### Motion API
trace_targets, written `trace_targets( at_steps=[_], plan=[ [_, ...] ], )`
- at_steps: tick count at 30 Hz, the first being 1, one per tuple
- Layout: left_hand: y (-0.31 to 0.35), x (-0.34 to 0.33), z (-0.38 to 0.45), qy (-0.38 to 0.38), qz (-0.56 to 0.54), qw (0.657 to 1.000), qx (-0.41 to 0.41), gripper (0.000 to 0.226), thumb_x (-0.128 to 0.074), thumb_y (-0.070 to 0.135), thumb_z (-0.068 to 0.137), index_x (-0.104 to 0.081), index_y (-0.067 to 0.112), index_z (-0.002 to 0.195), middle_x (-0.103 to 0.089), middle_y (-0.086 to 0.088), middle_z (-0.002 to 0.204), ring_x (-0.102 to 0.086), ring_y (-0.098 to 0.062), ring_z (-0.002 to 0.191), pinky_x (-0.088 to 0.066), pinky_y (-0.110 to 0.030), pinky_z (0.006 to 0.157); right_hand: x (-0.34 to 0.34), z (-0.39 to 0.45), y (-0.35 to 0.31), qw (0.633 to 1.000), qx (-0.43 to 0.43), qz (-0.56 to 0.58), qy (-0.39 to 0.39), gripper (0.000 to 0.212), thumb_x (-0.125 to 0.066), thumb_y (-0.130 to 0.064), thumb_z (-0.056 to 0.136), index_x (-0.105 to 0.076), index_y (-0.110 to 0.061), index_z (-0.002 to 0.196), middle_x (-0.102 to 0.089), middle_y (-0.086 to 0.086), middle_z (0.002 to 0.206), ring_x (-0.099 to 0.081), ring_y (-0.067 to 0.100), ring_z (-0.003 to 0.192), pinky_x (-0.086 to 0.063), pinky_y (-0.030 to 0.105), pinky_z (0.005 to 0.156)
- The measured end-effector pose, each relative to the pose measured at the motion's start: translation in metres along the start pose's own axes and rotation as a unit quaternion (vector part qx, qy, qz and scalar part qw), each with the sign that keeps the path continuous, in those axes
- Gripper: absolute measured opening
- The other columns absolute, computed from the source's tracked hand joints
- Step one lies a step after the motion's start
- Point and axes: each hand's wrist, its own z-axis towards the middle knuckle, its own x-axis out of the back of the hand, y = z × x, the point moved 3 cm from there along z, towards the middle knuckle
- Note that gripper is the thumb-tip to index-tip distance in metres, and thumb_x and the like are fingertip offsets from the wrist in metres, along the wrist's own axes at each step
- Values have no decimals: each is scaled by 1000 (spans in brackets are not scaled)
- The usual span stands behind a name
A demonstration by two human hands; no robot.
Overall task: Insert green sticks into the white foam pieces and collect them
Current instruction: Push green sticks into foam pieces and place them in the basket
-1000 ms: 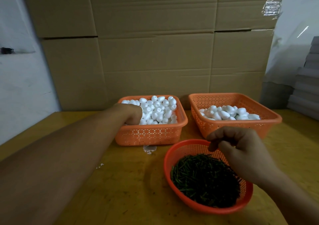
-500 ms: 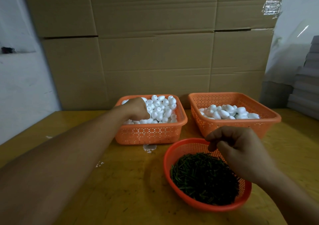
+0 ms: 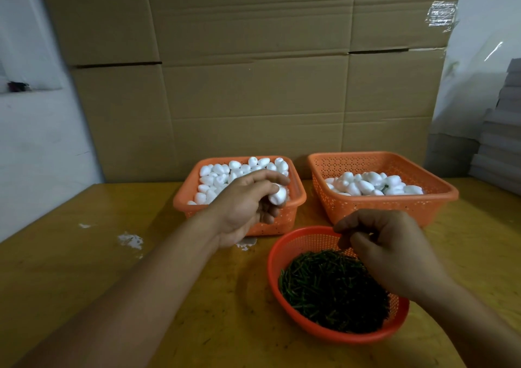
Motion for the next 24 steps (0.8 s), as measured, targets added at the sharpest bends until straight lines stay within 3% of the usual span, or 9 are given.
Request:
trace_targets(
  at_steps=[9,14,19,22,24],
  plan=[
    [-17,-14,-35,-34,-94,994,48,20,-57,29,97,-74,19,100,-60,-4,78,-55,-12,68,-44,-23,61,-4,-1,4,1000,-1,-8,-15,38,-61,4,89,-75,-32,85,-74,-7,69,-52,6,36,-39,18,36],
    [-25,-19,-45,-67,-141,986,54,19,-64,17,88,-73,15,104,-64,-8,85,-58,-16,74,-45,-26,64,-5,-1,4,1000,5,-20,-15,36,-61,2,90,-75,-31,87,-74,-4,69,-58,15,40,-44,27,37],
    [-21,-23,-49,-69,-134,988,36,28,-63,5,85,-71,11,112,-66,-10,86,-60,-17,73,-47,-28,64,-6,-2,2,997,-7,-50,-51,33,-60,1,90,-77,-27,91,-74,0,69,-57,9,41,-42,21,37],
    [-21,-25,-51,-68,-112,991,26,33,-58,-6,91,-65,5,121,-64,-14,93,-61,-19,74,-49,-26,62,-11,-6,-6,978,19,-158,-134,21,-63,-14,90,-77,-28,97,-74,-8,80,-64,1,62,-49,15,56],
    [-21,-26,-52,-72,-91,993,16,30,-56,-9,92,-65,3,119,-64,-13,96,-62,-18,74,-50,-25,62,-17,-10,-11,938,31,-283,-196,17,-60,-40,92,-73,-32,99,-71,-11,87,-65,7,77,-57,28,71]
  ],
)
